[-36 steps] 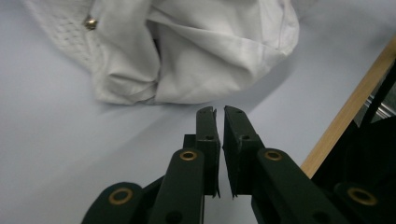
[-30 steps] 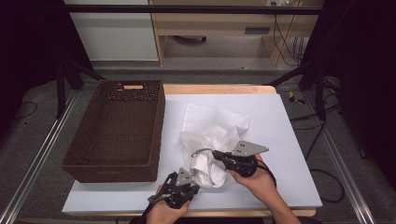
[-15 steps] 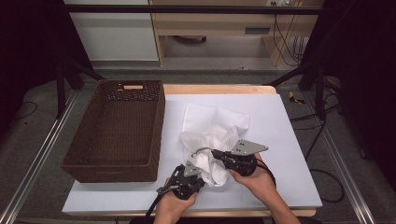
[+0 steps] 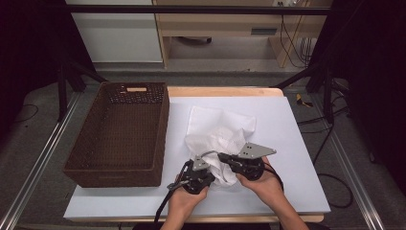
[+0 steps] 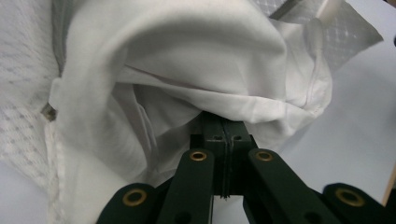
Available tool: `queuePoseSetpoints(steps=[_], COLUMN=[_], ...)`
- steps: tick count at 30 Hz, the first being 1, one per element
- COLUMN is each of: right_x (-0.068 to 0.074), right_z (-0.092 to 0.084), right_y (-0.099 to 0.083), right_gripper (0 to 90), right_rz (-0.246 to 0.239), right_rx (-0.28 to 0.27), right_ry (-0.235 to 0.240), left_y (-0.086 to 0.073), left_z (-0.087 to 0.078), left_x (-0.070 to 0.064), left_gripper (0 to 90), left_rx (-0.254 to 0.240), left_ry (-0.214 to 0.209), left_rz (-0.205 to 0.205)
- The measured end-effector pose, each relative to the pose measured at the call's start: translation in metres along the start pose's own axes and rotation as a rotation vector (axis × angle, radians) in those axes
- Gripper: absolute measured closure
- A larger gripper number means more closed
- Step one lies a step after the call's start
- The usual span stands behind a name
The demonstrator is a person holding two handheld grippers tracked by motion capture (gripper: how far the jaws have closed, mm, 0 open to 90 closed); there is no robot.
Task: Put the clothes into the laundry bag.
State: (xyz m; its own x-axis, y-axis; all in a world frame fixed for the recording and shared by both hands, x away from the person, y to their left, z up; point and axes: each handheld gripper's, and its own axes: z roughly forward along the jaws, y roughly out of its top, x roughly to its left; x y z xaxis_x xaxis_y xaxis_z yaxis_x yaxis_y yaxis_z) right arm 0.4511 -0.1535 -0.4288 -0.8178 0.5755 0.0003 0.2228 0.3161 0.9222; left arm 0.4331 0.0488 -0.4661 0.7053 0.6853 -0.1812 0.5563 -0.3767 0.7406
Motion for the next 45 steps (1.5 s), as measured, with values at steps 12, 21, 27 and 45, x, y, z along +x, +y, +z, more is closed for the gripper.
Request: queuePoseSetpoints(steps=[12, 21, 27, 45], right_x=[0.0, 0.0, -0.002, 0.0], right_z=[-0.002, -0.003, -0.005, -0.01], right_y=[0.0, -0.001, -0.002, -0.006], right_gripper=[89.5, 89.5, 89.5, 89.5], right_rz=[-0.001, -0.004, 0.006, 0.01], right_rx=[-0.002, 0.002, 0.003, 0.007], right_ry=[0.001, -0.001, -0.009, -0.001], left_y=[0.008, 0.015, 0.019, 0.025], left_z=[0.01, 0.018, 0.024, 0.039], left_x=[0.01, 0.016, 0.015, 0.025], left_gripper=[90.0, 90.0, 90.0, 90.0], left_rx=[-0.036, -0.054, -0.07, -0.131], left_ry=[0.019, 0.022, 0.026, 0.063], left_rz=[-0.045, -0.063, -0.076, -0.104])
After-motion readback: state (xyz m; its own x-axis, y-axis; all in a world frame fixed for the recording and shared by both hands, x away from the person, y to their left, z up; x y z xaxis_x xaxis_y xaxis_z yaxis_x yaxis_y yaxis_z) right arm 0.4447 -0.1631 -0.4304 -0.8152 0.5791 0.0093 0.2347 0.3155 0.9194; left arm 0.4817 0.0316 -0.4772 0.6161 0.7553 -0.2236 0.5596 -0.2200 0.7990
